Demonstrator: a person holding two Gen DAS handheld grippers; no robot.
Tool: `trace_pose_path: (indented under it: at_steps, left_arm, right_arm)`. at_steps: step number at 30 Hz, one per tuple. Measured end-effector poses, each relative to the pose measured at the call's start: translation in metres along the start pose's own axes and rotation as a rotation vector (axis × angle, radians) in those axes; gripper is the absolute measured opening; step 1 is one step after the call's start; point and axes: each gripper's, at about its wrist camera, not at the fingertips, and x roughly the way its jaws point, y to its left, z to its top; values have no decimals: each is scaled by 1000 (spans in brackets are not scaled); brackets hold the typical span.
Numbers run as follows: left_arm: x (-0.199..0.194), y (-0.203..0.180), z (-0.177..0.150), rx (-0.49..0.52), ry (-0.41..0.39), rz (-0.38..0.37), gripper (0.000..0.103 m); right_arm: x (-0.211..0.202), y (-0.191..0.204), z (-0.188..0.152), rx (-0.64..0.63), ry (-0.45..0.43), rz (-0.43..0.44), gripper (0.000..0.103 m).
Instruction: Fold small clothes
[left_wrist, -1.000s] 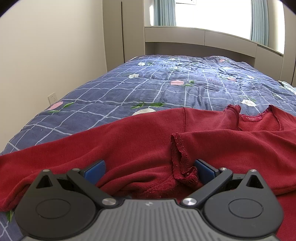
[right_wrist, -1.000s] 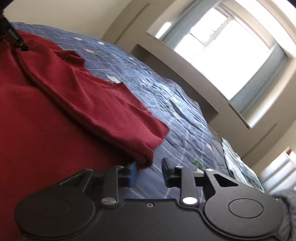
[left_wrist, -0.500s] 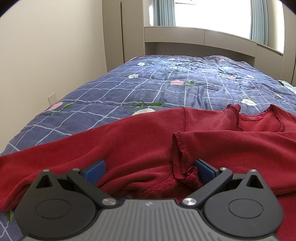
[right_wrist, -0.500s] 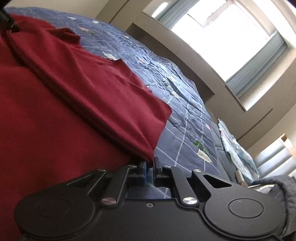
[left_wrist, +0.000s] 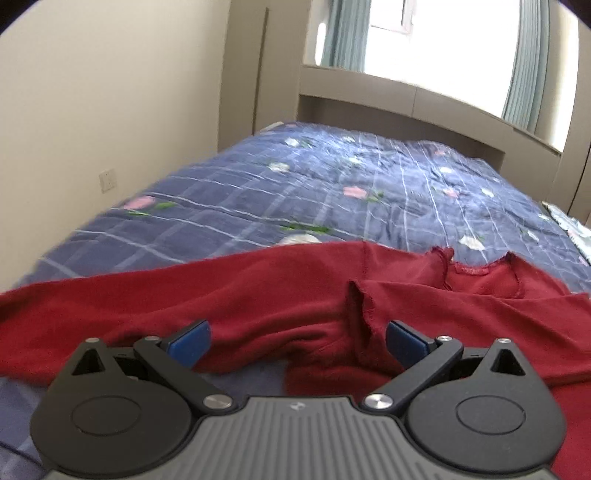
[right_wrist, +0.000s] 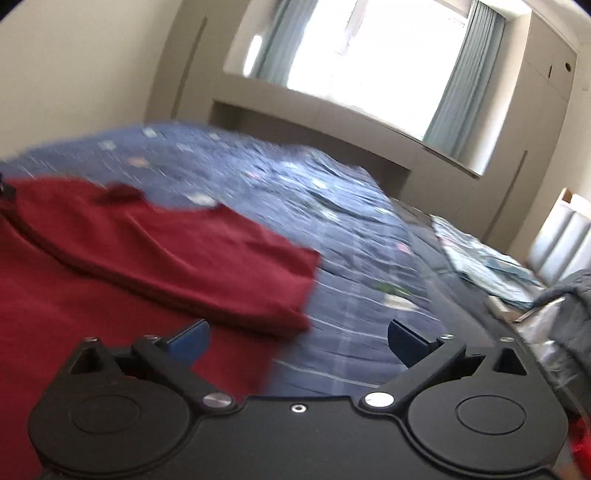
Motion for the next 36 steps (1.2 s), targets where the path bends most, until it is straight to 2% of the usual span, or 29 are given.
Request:
trace_pose_path:
  at_steps: [3, 8, 12, 15, 18, 20, 22, 24, 25, 26, 28, 30, 34, 36]
  left_arm:
    - [-29, 31, -1, 28, -1, 122, 103]
    - [-71, 112, -10, 52, -32, 312, 103]
    - [-80, 172, -19, 133, -20, 469, 103]
    - [-79, 208, -24, 182, -17, 508, 103]
    - [-71, 231, -23, 202, -26, 493, 103]
    - [-66, 245, -19, 185, -26, 455, 102]
    - [-61, 258, -13, 175, -27, 397, 94]
    - [-59, 268, -13, 200, -11, 335, 79]
    - [-58, 270, -11, 224, 11, 307, 59]
    - [-55, 270, -11, 242, 39, 295, 31]
    - [-50, 274, -4, 245, 105, 276, 8]
    - [-53, 283, 3, 178, 137, 231, 2]
    - [-64, 300, 37, -73, 220, 100, 1]
    - [-76, 298, 54, -99, 226, 45, 0]
  right_arm:
    - [-16, 26, 8, 13, -19, 83, 102]
    - [-35, 79, 10, -21, -18, 231, 102]
    - [-46, 120, 6, -90, -16, 281, 102]
    - [-52, 141, 6, -101, -5, 309, 102]
    - [-56, 157, 6, -101, 16, 326, 102]
    - [-59, 166, 6, -113, 25, 328, 102]
    - [-64, 174, 8, -128, 26, 326, 102]
    - [-66, 178, 10, -139, 27, 330, 102]
    - [-67, 180, 11, -145, 27, 332, 102]
    - [-67, 183, 13, -151, 25, 334, 102]
    - [-69, 188, 18, -162, 18, 339, 102]
    - [-71, 192, 22, -167, 8, 347, 102]
    - [-76, 202, 32, -164, -27, 380, 102]
    - [-78, 208, 38, -157, -54, 412, 102]
